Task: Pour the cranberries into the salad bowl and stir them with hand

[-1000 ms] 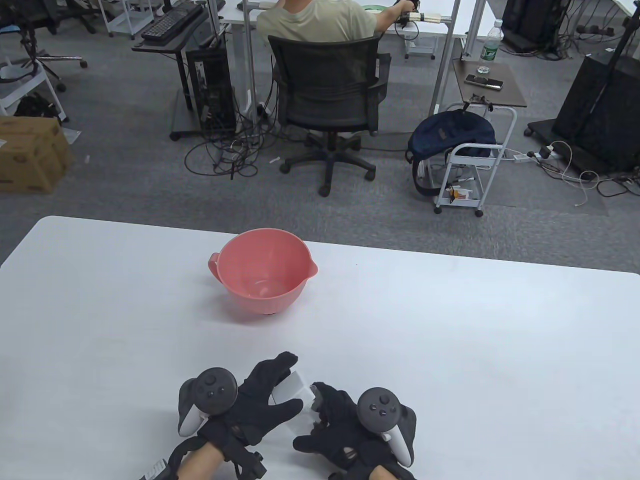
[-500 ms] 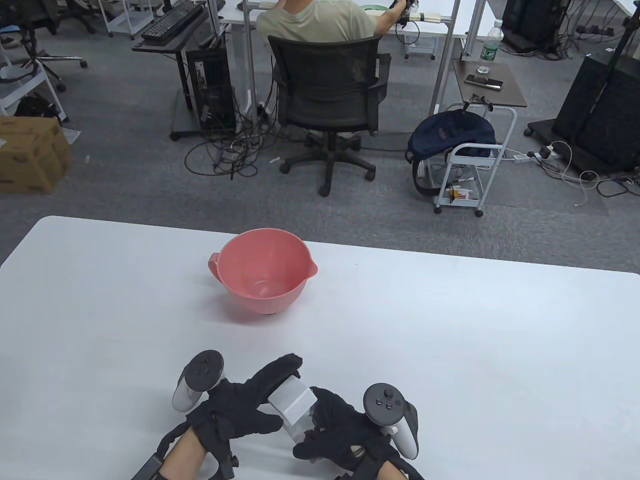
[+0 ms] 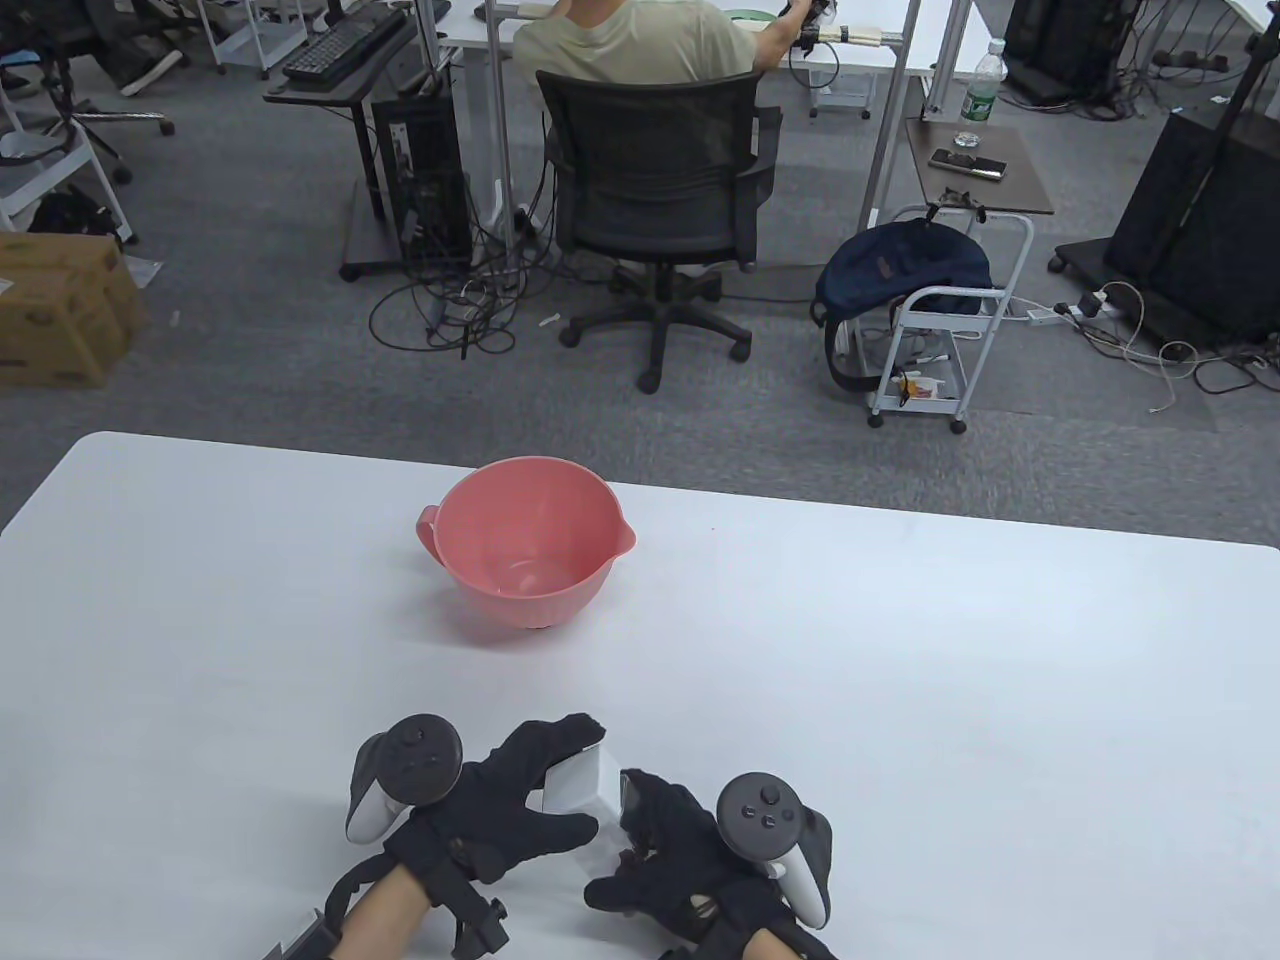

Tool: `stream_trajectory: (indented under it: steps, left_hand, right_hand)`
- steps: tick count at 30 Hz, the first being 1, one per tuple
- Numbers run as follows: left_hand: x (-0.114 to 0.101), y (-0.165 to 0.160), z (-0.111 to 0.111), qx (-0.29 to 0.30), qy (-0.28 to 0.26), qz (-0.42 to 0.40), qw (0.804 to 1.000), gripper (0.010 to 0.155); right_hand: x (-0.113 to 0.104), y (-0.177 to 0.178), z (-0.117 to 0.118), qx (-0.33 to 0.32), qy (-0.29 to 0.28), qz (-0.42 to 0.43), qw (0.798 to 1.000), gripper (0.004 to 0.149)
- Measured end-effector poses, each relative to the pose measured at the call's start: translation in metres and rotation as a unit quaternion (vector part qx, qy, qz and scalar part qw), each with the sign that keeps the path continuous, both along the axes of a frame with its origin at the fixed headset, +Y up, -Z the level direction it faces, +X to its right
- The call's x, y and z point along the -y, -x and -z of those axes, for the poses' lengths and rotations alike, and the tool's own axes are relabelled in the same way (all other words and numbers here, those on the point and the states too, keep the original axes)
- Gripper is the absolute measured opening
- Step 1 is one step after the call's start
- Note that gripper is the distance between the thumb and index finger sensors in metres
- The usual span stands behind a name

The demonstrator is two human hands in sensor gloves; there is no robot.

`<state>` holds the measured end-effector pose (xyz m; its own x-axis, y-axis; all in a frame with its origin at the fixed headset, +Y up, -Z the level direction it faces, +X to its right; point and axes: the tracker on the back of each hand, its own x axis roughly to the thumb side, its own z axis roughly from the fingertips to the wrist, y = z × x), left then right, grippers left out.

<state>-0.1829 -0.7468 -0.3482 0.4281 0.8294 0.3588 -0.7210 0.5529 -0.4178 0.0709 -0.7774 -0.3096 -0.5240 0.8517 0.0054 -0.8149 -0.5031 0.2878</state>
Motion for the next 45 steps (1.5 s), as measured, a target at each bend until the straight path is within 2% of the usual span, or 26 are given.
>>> stream_trajectory:
  steps: [4, 6, 8, 13, 19, 22, 26, 33, 38, 41, 43, 45]
  left_hand:
    - [0.001, -0.003, -0.006, -0.051, -0.019, 0.025, 0.998, 0.094]
    - [0.003, -0.003, -0.004, -0.024, -0.011, 0.017, 0.999, 0.099]
    - [0.004, -0.004, -0.001, 0.043, 0.035, -0.025, 0.998, 0.104]
    - [0.002, 0.002, 0.006, 0.121, 0.051, -0.053, 0.990, 0.105]
    - [0.002, 0.002, 0.008, 0.190, 0.086, -0.062, 0.976, 0.099]
    - [0.002, 0.000, 0.008, 0.195, 0.086, -0.050, 0.976, 0.097]
    - [-0.001, 0.003, 0.007, 0.162, 0.064, -0.038, 0.984, 0.096]
    - [-0.002, 0.005, 0.007, 0.091, 0.028, -0.021, 0.995, 0.095]
    - [-0.004, 0.004, 0.001, 0.012, 0.002, -0.008, 1.000, 0.095]
    - [-0.007, 0.010, 0.000, -0.058, -0.002, -0.028, 0.998, 0.093]
    - [-0.008, 0.017, 0.002, -0.078, 0.013, -0.054, 0.995, 0.093]
    - [-0.009, 0.027, 0.004, -0.108, 0.003, -0.046, 0.993, 0.093]
  right_hand:
    - [0.000, 0.001, -0.001, 0.011, -0.007, -0.010, 1.000, 0.098]
    - [-0.001, 0.000, -0.001, 0.005, -0.004, -0.002, 1.000, 0.098]
    - [-0.001, -0.001, 0.000, 0.002, 0.001, 0.010, 1.000, 0.098]
    - [0.001, -0.002, 0.002, -0.020, 0.019, 0.039, 0.999, 0.099]
    - [0.003, 0.002, 0.002, -0.058, 0.034, 0.050, 0.996, 0.098]
    - [0.003, 0.003, 0.001, -0.066, 0.035, 0.048, 0.996, 0.098]
    - [0.003, 0.002, 0.001, -0.058, 0.036, 0.042, 0.997, 0.099]
    - [-0.001, 0.002, -0.001, -0.028, 0.004, 0.014, 0.999, 0.098]
    - [-0.007, 0.004, -0.004, 0.017, -0.047, -0.022, 0.999, 0.098]
    - [-0.007, 0.002, -0.005, 0.046, -0.055, -0.041, 0.997, 0.098]
    - [-0.006, -0.001, -0.005, 0.051, -0.051, -0.038, 0.997, 0.098]
    - [-0.006, -0.004, -0.003, 0.057, -0.046, -0.026, 0.997, 0.098]
